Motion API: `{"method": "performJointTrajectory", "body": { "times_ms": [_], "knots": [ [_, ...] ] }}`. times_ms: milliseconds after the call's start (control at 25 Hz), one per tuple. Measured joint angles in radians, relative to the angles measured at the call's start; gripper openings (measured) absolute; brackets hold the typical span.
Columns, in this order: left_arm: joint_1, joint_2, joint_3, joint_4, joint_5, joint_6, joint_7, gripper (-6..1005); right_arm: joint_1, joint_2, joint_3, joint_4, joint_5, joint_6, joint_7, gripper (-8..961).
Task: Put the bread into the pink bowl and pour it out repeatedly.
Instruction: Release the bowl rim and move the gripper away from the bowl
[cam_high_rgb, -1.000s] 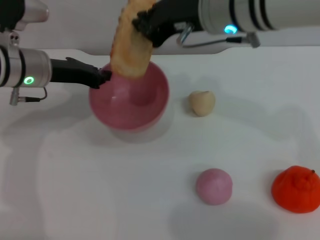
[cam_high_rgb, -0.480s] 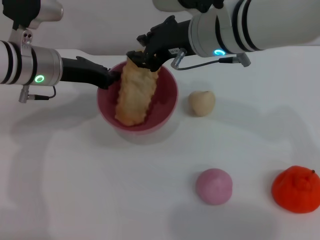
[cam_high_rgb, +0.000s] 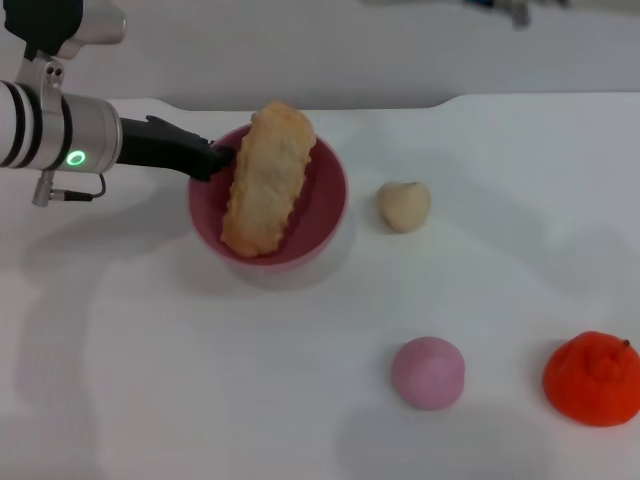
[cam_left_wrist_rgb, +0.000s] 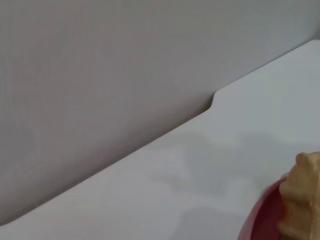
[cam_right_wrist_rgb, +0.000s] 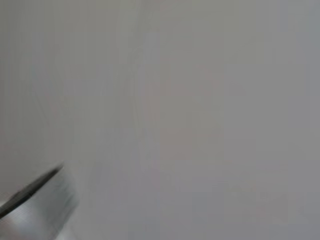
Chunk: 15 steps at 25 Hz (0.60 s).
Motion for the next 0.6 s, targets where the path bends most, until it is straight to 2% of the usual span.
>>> {"method": "performJointTrajectory", "body": {
  "times_ms": [120,280,480,600],
  "knots": [
    [0.0,0.0,0.0,0.0,0.005,0.005,-0.009,60,-0.095,0.005,-0.037,-0.043,0.001,-0.191,-0.039,518],
    [0.008,0.001,0.001,-0.002,0.005,0.006,-0.023,60,-0.213,0.01,-0.128,-0.005,0.007,-0.513,-0.066,518],
    [0.014,0.003,0.002,-0.008,0.005,0.008,-0.038,60,-0.286,0.011,-0.254,0.118,0.006,-0.903,-0.064,518],
    [0.015,0.004,0.002,-0.009,0.005,0.009,-0.047,60,-0.306,0.01,-0.351,0.243,0.007,-1.252,-0.037,518]
  ]
}}
